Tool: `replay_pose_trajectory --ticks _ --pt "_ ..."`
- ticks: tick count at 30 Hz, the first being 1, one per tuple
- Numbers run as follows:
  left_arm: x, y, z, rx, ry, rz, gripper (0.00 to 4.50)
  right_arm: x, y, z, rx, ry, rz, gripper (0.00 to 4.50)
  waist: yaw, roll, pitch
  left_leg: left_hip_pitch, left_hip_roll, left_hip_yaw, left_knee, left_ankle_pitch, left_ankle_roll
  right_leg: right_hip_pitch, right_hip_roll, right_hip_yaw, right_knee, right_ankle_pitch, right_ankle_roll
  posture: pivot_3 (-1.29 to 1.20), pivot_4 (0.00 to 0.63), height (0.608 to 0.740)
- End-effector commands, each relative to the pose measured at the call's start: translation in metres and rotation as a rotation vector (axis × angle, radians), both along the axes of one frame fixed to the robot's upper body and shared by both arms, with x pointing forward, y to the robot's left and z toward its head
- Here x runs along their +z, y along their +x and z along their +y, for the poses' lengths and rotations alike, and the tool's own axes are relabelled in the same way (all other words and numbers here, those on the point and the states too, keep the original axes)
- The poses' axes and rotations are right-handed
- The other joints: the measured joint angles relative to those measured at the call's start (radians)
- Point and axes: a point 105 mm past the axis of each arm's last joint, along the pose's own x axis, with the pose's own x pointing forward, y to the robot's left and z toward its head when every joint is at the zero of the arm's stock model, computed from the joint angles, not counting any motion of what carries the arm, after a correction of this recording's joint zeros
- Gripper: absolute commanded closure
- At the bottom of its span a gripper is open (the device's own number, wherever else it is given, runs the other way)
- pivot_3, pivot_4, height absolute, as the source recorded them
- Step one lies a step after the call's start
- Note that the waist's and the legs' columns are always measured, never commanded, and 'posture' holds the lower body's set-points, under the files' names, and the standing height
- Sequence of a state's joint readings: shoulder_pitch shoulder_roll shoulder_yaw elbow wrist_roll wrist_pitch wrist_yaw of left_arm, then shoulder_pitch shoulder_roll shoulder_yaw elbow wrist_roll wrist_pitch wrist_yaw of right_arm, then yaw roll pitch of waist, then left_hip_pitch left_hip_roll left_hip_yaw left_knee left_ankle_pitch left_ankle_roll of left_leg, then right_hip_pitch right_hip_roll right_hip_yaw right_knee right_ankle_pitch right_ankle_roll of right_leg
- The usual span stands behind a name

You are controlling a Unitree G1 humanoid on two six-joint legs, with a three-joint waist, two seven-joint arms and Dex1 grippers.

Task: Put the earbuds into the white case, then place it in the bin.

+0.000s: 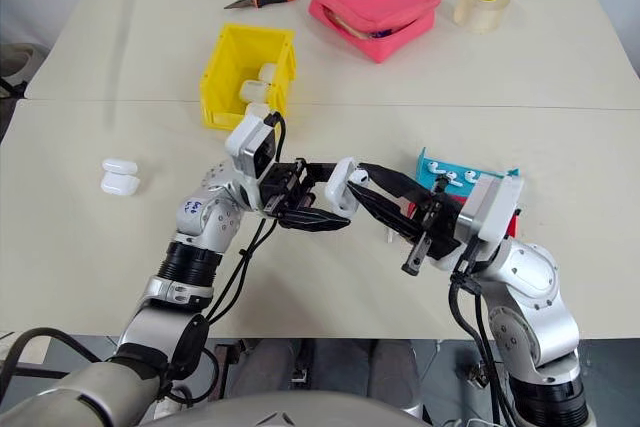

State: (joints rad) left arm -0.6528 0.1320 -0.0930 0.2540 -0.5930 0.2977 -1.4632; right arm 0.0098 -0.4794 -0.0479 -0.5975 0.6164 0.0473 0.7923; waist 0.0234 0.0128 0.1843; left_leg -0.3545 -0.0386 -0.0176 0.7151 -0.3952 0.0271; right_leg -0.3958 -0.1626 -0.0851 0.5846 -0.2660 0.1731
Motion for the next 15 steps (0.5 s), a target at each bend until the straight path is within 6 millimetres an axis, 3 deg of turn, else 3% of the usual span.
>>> replay_pose_trajectory --ticks 1,15 --pt "0.0261 0.0029 0.0075 0.028 -0.101 -0.071 1.69 -0.0154 0.0005 -0.0001 0.005 -0.055 0.039 3.98 0.0 0.0 0.0 0.0 0.0 0.0 0.0 0.0 0.0 0.0 0.0 0.0 0.0 0.0 0.0 0.0 0.15 0.74" --pt "0.0283 0.0054 0.0091 0.051 -0.107 -0.075 1.69 -0.0166 -0.0002 -0.0018 0.007 -0.077 0.026 3.98 0.001 0.0 0.0 0.0 0.0 0.0 0.0 0.0 0.0 0.0 0.0 0.0 0.0 0.0 0.0 0.0 0.15 0.74"
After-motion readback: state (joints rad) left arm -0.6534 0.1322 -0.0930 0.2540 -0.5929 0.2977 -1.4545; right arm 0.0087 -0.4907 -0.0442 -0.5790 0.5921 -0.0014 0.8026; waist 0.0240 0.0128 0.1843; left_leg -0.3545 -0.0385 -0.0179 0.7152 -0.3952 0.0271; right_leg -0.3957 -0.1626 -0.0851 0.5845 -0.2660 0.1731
